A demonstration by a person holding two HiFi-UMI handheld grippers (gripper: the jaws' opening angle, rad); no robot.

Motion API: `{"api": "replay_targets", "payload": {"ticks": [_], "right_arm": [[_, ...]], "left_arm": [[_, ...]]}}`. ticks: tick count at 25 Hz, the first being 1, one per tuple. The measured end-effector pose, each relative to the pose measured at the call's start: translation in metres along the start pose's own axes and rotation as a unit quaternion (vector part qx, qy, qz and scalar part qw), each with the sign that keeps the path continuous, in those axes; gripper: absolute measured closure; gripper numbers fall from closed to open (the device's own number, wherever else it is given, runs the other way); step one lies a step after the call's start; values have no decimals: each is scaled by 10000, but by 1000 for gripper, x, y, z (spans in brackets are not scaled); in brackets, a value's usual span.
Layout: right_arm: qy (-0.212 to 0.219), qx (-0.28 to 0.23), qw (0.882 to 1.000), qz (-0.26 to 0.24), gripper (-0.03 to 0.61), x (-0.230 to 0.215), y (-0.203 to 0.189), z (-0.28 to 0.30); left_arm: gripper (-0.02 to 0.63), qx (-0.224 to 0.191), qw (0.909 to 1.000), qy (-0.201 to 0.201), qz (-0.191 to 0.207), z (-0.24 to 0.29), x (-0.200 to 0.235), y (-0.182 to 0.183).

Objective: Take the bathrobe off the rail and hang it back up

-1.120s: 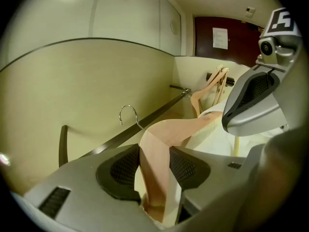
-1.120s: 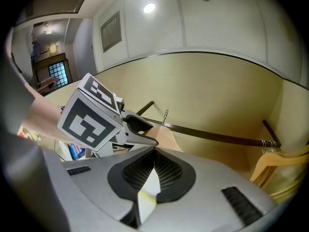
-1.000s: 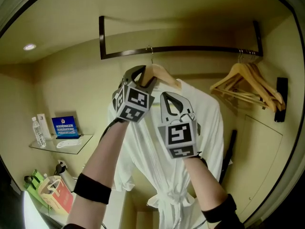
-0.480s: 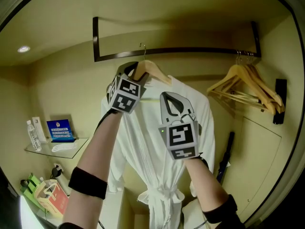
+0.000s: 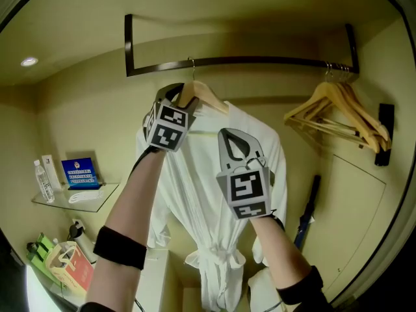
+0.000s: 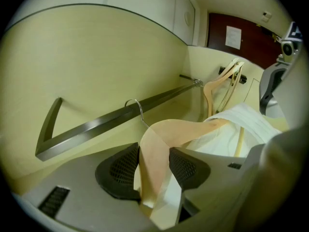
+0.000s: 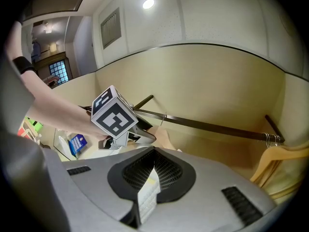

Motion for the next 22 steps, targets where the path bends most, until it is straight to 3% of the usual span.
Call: {"api": "replay_targets", "payload": {"ticks": [12,14,18,22], "right_arm": [[-114,196,9997,-32,555,7,-14,-6],[-160,266,9995,-21,555,7,-19,-9],[-261,445,9987,25,555,12,-31,-22],[-355,674,9970,141,555,22,-44,-45]], "left_arm": [[417,-54,9998,50,-158,-7,-7,-11],[418,-94,9994,53,-330,-13,-8,-14],[419,-164,9985,137,-512,-44,-16,-25],[465,-135,9978,39,-644,-103,-47,-42]]}}
Point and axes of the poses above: the fingertips, and each gripper's own axes: z forward along the fingers, x to its left, y out of its top, the point moved 9 cm from there along -z, backward along the fingers, and after that the axes turned 15 degrees about z, right-handed, at the moved point
